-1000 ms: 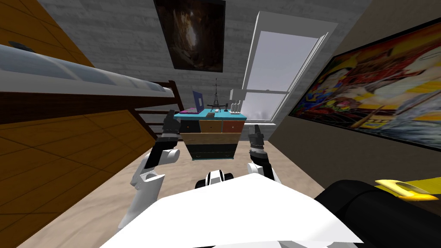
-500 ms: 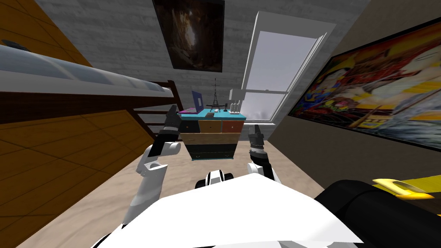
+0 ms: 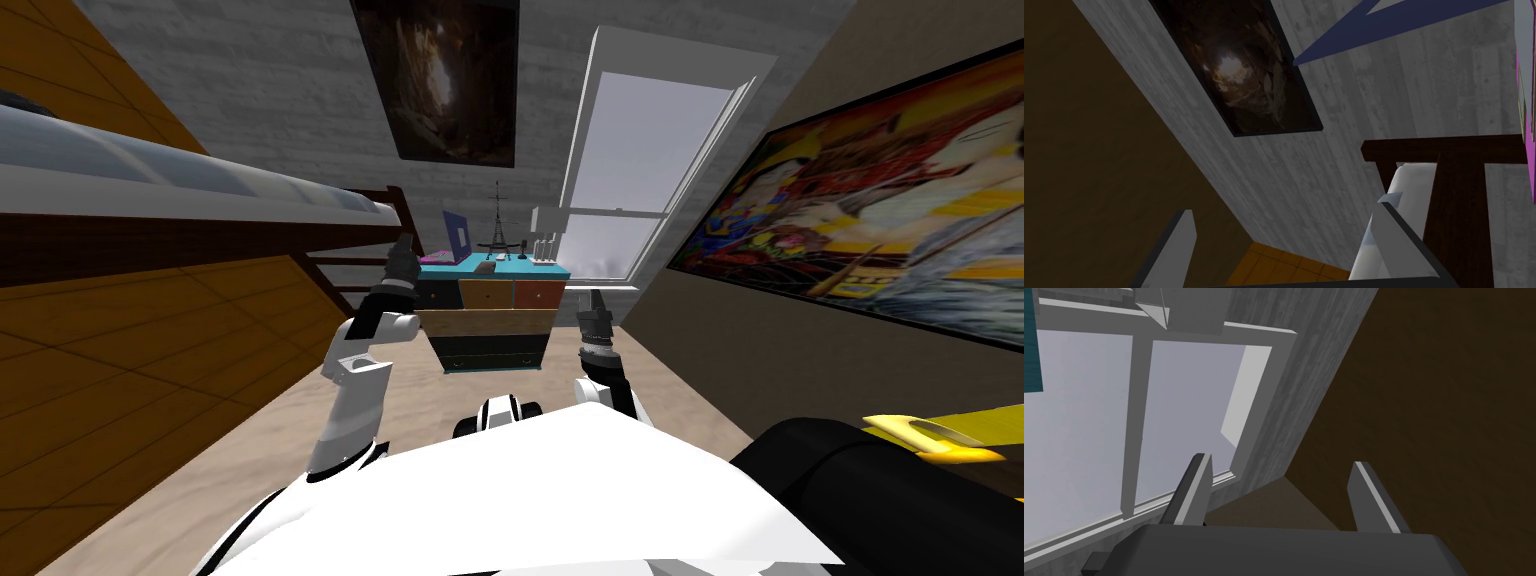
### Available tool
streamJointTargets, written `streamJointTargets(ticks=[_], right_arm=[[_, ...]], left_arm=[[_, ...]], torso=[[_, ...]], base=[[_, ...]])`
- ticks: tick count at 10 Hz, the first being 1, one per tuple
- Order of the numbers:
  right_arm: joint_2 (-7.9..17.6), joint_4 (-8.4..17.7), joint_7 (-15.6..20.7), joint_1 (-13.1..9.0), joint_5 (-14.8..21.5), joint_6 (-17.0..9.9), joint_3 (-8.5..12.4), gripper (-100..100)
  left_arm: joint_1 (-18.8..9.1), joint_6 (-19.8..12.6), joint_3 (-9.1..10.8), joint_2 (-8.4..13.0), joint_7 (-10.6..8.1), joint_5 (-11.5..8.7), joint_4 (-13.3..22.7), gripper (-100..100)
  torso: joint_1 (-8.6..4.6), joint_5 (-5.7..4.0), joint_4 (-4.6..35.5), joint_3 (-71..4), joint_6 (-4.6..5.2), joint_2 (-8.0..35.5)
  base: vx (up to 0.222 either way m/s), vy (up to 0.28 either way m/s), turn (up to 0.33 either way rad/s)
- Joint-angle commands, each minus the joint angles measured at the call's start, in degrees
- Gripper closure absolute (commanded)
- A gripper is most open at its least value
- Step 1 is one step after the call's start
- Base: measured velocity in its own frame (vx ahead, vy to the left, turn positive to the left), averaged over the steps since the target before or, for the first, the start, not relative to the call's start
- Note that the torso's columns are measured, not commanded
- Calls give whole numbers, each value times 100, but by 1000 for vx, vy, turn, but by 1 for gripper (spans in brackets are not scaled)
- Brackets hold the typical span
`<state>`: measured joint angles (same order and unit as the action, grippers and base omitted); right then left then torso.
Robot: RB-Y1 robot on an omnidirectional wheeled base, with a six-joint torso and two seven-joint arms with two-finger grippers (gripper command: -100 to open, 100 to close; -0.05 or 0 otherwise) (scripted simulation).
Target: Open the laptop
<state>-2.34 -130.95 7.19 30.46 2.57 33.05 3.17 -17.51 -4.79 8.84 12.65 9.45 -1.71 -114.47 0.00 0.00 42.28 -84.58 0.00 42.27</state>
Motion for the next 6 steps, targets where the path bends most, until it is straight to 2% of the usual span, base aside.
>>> streamJointTargets(ticks=[1, 2, 3, 6], right_arm=[[0, 0, 0, 0, 0, 0, 0, 0], [0, 0, 0, 0, 0, 0, 0, 0], [0, 0, 0, 0, 0, 0, 0, 0], [0, 0, 0, 0, 0, 0, 0, 0]], left_arm=[[-466, -439, 97, 58, 168, 8, 191, -100], [-556, -568, 97, 58, 168, 8, 191, -100], [-755, -759, 154, 97, 268, 19, 334, -100], [-1160, -1168, 206, 138, 363, 33, 485, -100]], torso=[[0, 0, 0, 0, 0, 1], [-3, -1, 0, 0, 0, 0], [-1, 0, 0, 1, 0, 2], [0, 0, 0, 0, 0, 0]], base=[[16, -23, -5], [13, -21, -1], [15, -25, -2], [19, -20, 0]])
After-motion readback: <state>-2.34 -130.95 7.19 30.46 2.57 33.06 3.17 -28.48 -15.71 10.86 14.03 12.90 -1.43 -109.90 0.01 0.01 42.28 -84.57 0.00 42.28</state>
